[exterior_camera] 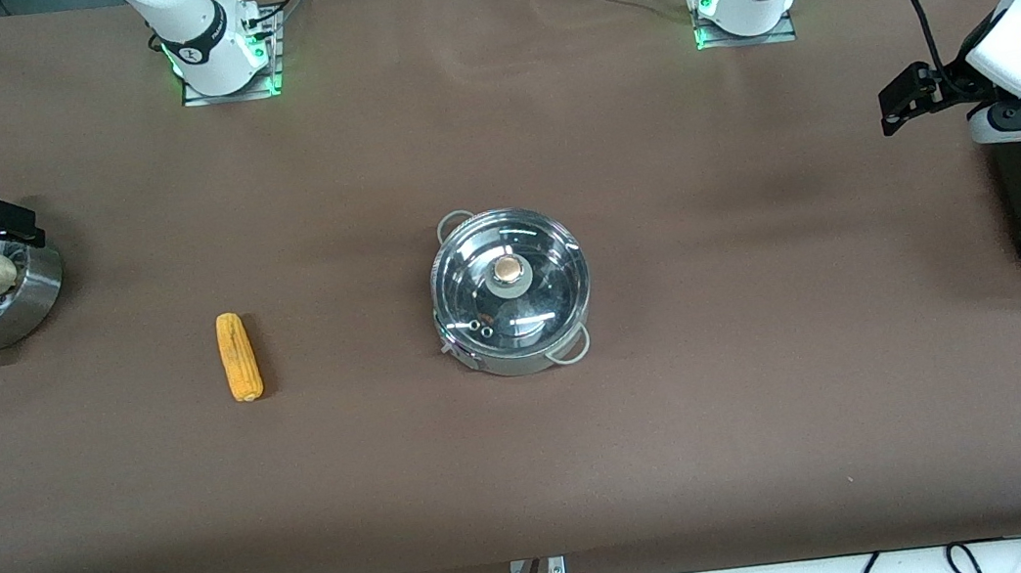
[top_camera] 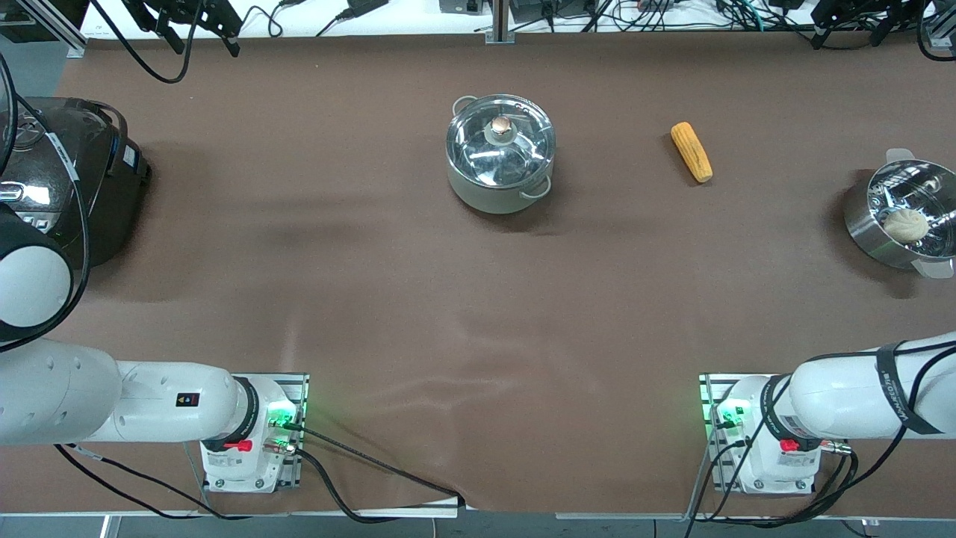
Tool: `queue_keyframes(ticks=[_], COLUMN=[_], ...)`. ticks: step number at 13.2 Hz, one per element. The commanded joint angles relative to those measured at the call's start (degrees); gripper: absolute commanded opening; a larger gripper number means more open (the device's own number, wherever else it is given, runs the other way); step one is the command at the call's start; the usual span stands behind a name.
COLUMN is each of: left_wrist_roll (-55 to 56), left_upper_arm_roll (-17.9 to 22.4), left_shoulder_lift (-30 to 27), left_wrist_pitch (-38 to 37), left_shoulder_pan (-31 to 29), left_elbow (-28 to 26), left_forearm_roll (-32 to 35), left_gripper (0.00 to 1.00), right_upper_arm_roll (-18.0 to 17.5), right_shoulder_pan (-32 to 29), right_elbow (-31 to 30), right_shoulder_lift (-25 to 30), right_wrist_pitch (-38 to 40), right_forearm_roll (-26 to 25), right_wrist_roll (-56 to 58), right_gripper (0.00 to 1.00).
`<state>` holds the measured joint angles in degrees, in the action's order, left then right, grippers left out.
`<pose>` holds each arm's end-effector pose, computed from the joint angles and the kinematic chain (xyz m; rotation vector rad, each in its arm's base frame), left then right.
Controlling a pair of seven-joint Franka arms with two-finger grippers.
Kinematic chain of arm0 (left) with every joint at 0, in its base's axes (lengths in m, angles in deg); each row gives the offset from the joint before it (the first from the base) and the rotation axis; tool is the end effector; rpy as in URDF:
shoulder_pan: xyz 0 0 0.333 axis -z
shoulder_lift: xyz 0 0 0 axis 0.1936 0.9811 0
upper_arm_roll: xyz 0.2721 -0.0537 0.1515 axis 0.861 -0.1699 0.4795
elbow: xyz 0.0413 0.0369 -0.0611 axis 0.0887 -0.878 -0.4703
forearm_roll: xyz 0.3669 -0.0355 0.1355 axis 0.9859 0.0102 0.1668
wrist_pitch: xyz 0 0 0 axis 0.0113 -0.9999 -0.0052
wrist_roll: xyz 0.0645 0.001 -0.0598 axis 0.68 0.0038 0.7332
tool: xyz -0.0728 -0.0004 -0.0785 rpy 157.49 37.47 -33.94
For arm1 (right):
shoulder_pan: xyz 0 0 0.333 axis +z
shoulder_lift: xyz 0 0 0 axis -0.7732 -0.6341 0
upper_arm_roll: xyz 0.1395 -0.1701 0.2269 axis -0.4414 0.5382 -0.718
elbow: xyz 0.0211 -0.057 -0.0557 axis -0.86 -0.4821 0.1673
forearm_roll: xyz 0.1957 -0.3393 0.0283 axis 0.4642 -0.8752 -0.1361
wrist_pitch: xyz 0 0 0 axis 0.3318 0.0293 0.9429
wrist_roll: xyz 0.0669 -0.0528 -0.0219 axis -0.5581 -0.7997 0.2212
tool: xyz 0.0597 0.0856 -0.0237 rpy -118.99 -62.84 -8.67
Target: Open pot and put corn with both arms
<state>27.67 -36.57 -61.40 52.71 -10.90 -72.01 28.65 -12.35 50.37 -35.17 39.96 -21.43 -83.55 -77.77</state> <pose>0.5503 -0.0417 0.5922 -3.1273 0.1024 0.1006 0.5681 -0.0209 0.5812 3.1091 0.0281 -0.1870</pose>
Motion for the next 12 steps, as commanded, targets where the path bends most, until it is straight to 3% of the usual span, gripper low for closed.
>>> queue_keyframes(ticks=[1, 12], left_wrist_roll=[-1.1, -0.7], left_upper_arm_roll=[0.0, -0.1], left_shoulder_lift=[0.3, 0.3], left_wrist_pitch=[-1.3, -1.3], left_shoulder_pan=[-0.3, -0.1], left_elbow=[1.6, 1.6], left_forearm_roll=[-2.9, -2.7], left_gripper=[1.0, 1.0], right_upper_arm_roll=[0.0, 0.0], right_shoulder_pan=[-0.2, -0.1], right_elbow=[1.9, 1.9], right_shoulder_lift=[-0.8, -0.8], right_wrist_pitch=[0.4, 0.5], right_forearm_roll=[0.4, 0.3], right_wrist_roll=[0.3, 0.4], right_gripper=[1.0, 1.0])
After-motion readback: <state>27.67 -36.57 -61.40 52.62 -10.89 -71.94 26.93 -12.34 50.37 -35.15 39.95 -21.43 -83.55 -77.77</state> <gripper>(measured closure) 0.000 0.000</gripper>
